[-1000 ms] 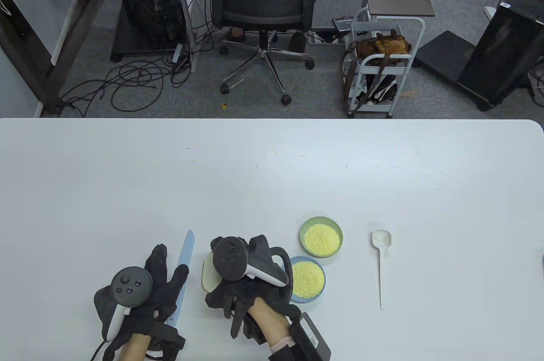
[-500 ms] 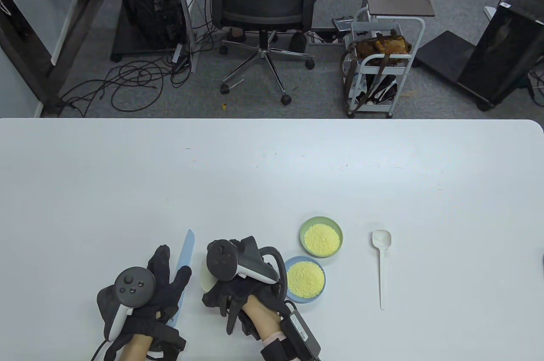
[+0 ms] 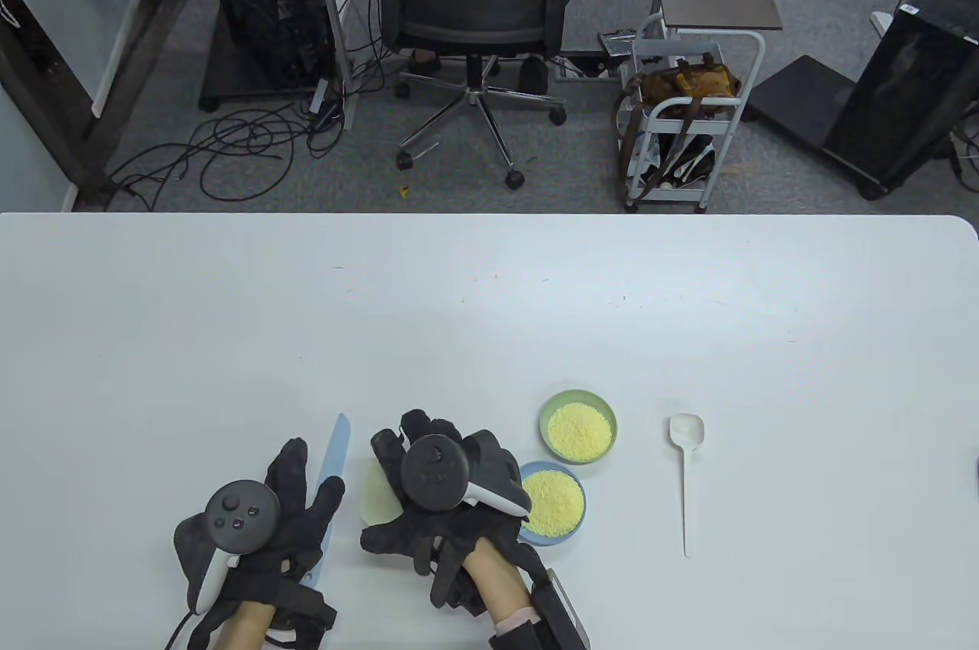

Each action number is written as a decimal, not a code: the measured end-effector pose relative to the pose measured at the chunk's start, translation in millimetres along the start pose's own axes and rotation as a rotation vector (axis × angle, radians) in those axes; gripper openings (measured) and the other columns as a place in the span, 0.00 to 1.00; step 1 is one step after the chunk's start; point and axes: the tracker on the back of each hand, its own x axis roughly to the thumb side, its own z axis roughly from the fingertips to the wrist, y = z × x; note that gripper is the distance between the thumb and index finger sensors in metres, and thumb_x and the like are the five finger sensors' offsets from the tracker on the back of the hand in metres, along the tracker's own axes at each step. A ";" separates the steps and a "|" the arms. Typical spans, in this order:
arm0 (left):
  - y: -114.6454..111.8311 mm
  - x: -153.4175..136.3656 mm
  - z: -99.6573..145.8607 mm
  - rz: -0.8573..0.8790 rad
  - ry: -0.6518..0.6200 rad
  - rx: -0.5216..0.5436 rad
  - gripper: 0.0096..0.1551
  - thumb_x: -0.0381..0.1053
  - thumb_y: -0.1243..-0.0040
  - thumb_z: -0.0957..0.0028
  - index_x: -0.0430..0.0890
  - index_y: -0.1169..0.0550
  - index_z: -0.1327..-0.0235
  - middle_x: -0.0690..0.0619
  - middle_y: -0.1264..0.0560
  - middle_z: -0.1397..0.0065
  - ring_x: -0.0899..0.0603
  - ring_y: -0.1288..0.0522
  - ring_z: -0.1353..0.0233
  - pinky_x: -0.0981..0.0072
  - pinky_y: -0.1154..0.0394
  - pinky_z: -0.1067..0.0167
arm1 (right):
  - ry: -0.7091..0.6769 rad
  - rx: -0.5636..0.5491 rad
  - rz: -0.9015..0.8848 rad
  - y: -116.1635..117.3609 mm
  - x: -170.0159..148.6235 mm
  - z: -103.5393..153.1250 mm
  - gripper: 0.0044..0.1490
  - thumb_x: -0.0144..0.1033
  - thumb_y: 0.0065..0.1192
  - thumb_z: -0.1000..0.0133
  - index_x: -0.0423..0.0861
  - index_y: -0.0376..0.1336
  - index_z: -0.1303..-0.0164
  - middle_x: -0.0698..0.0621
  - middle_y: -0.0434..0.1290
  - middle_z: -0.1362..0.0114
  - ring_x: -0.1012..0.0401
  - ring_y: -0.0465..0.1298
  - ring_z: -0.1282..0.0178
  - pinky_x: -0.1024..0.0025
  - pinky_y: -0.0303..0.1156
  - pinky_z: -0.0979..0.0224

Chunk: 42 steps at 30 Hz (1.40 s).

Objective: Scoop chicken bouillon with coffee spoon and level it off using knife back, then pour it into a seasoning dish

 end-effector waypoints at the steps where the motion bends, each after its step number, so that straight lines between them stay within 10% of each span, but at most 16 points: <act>1: -0.6 3.1 1.1 0.034 -0.033 0.005 0.51 0.73 0.59 0.50 0.47 0.53 0.20 0.37 0.47 0.17 0.36 0.38 0.18 0.33 0.42 0.28 | -0.016 -0.042 -0.042 1.5 -1.2 4.6 0.59 0.61 0.64 0.56 0.47 0.36 0.30 0.38 0.24 0.24 0.28 0.31 0.28 0.37 0.46 0.28; 15: -35.2 23.2 2.3 0.314 -0.258 -0.230 0.49 0.76 0.71 0.51 0.57 0.62 0.20 0.47 0.67 0.13 0.39 0.62 0.11 0.32 0.52 0.23 | 0.083 -0.320 -0.222 24.1 -26.8 26.7 0.44 0.63 0.44 0.49 0.52 0.42 0.28 0.46 0.35 0.17 0.36 0.31 0.22 0.31 0.32 0.26; 42: -51.5 23.8 -4.3 0.322 -0.247 -0.325 0.49 0.72 0.75 0.50 0.52 0.67 0.22 0.48 0.71 0.15 0.41 0.67 0.12 0.32 0.58 0.23 | 0.228 -0.299 -0.235 48.6 -41.5 21.1 0.38 0.56 0.37 0.46 0.55 0.38 0.28 0.47 0.40 0.16 0.38 0.36 0.20 0.30 0.31 0.26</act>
